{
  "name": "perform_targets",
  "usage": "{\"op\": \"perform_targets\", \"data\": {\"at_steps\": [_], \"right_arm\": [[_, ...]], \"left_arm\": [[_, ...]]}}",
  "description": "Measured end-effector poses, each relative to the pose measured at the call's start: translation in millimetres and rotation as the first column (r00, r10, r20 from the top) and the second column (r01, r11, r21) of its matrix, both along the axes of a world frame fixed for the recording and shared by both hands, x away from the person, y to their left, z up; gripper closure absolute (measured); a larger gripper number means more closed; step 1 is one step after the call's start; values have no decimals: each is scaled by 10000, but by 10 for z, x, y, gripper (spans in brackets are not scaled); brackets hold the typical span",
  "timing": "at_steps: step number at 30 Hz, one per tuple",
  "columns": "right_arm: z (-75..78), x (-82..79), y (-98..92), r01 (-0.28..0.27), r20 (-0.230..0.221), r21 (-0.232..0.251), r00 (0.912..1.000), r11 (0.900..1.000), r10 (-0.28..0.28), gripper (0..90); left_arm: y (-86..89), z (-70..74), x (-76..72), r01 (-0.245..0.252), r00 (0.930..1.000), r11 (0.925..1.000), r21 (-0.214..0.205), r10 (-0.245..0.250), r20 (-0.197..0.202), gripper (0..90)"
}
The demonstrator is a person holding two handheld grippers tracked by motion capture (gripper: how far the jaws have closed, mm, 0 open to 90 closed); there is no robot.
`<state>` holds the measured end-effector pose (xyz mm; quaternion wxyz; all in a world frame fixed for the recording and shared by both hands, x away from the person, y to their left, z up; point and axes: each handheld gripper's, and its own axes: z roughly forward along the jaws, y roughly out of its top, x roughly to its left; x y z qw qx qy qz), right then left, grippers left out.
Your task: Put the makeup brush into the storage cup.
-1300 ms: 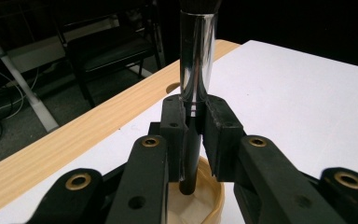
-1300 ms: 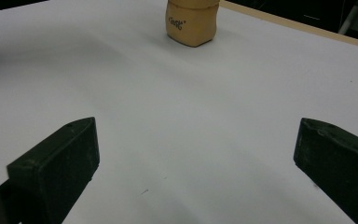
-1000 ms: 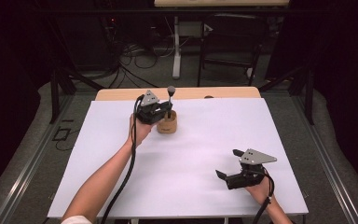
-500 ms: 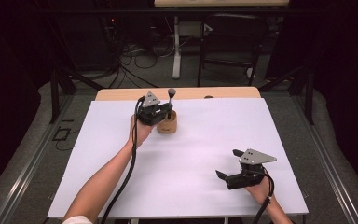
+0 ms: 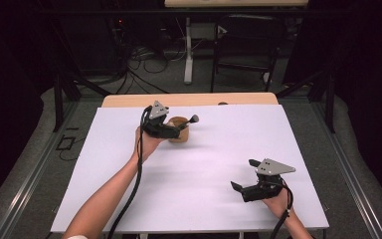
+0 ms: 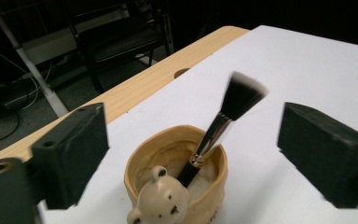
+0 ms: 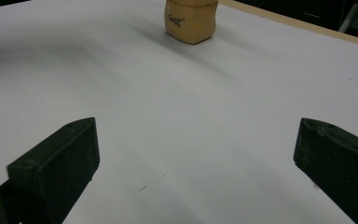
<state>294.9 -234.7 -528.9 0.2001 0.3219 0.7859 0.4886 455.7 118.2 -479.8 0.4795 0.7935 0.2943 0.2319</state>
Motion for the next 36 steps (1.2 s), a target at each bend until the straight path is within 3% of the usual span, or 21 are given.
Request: {"op": "perform_targets", "data": {"at_steps": [4, 9, 20, 29, 32, 36], "right_arm": [[8, -4, -16, 34, 28, 29, 10000, 10000, -34, 0], [22, -2, -35, 60, 118, 178, 9999, 9998, -62, 0], [47, -23, -44, 69, 475, 130, 9988, 9999, -75, 0], [60, -40, -68, -59, 669, 226, 9977, 9997, 44, 0], [69, -46, -70, -81, 739, 254, 9972, 9996, 62, 0], [80, -54, -81, -72, 781, 252, 9969, 9997, 52, 0]], "left_arm": [[35, 0, -62, 146, 9998, 9999, -70, -147, -136, 24], [88, -4, -167, 215, 9992, 9996, 172, -210, -338, 1], [294, -12, -434, 326, 9991, 9995, -34, -327, -282, 0], [470, -65, -709, 422, 9991, 9991, 4, -422, -36, 0], [525, -64, -820, 448, 9989, 9990, 39, -448, 144, 0], [622, -93, -975, 521, 9971, 9984, -220, -508, 566, 11]]}}
